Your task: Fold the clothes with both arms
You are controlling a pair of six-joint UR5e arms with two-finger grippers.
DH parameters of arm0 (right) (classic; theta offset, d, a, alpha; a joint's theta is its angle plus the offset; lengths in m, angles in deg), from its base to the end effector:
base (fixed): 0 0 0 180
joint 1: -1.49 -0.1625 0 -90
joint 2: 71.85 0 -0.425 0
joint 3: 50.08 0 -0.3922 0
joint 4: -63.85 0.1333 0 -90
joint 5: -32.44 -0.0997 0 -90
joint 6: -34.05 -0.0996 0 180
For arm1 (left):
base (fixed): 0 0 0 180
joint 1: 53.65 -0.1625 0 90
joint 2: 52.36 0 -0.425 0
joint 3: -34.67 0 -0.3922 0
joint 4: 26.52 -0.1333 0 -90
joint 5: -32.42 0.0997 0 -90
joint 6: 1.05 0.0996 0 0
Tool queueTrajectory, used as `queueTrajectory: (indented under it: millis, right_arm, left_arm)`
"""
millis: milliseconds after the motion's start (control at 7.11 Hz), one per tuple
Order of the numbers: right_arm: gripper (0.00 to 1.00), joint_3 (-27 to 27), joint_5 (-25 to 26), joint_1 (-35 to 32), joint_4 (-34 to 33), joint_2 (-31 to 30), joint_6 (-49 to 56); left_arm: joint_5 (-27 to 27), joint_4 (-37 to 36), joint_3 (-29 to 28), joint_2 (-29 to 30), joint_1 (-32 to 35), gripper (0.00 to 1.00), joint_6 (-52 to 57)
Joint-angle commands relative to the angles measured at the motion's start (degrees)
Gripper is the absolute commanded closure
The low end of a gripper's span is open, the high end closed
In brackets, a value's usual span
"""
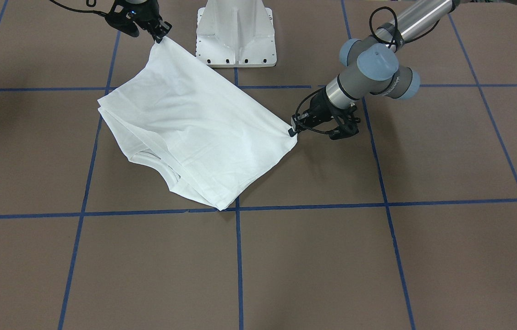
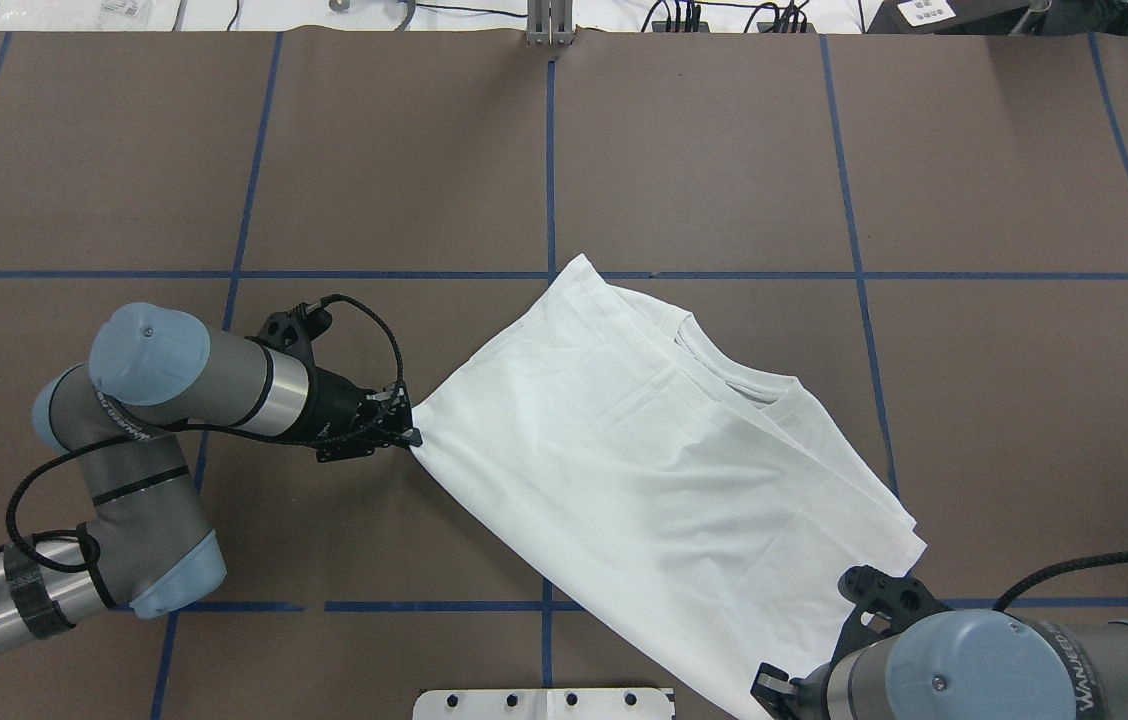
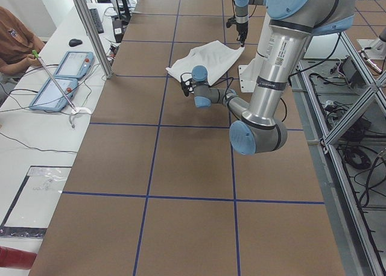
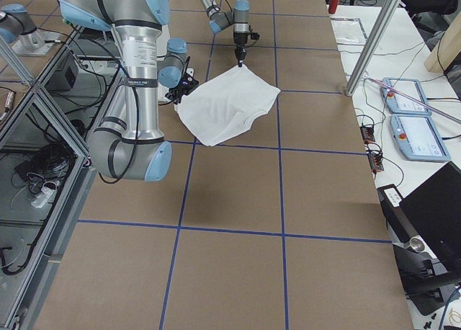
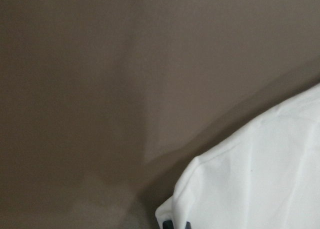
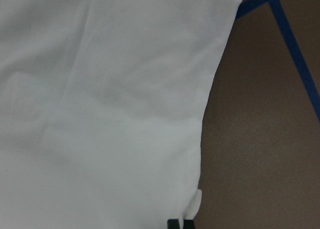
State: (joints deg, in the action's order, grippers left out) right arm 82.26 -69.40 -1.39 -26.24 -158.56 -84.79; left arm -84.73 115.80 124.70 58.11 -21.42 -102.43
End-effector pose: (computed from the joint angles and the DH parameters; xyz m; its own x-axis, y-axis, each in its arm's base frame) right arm -0.4318 -0.1347 0.3036 0.6596 0.5059 0.5559 -0.2524 0.8457 -0.4702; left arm 0.4862 -0.4104 0.3542 0.2241 -0.3488 -0.9100 0.1530 0.9348 -0.3206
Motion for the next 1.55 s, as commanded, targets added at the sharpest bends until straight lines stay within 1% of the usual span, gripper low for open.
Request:
queueTrajectory:
  millis: [0,281,422,562,703,844,984,1125,1266,1406]
  right_arm:
    - [0.0,0.72,0.32,-0.29,0.0,0.22,-1.66]
    - [0.0,1.25,0.33,-2.65,0.0,0.49,-1.66]
    - [0.0,1.6,0.33,-5.01,0.09,1.36,-1.66]
    - [0.0,1.52,0.67,-8.34,0.0,3.28,-1.83]
    - [0.0,1.08,0.76,-10.29,0.09,4.34,-1.83]
    - [0.0,0.21,0.85,-12.4,0.0,5.57,-1.75]
    - [0.0,-1.46,1.72,-13.55,0.0,7.41,-1.57]
    - [0.0,-4.0,3.82,-13.82,0.0,9.87,-1.22]
    - [0.0,-6.98,5.75,-13.82,0.0,12.24,-1.04]
    - [0.0,-8.58,7.43,-13.74,0.0,12.35,-1.04]
  left_arm:
    - [1.04,-0.03,-3.25,2.1,3.87,1.0,6.68]
    - [2.7,0.41,-15.52,13.49,8.96,1.0,8.55]
    - [4.36,0.41,-22.02,18.76,11.42,1.0,11.87]
    - [6.64,0.76,-30.27,25.25,13.1,1.0,13.2]
    - [8.49,0.94,-35.39,29.15,13.64,1.0,15.22]
    - [8.51,1.9,-38.06,31.01,14.16,1.0,15.41]
    - [9.73,4.17,-41.82,32.6,14.17,0.83,15.42]
    - [10.0,6.02,-43.34,32.88,14.17,0.65,15.42]
    - [9.75,6.12,-42.83,33.05,14.34,0.52,15.24]
    - [9.66,5.86,-40.13,32.18,14.69,0.5,15.07]
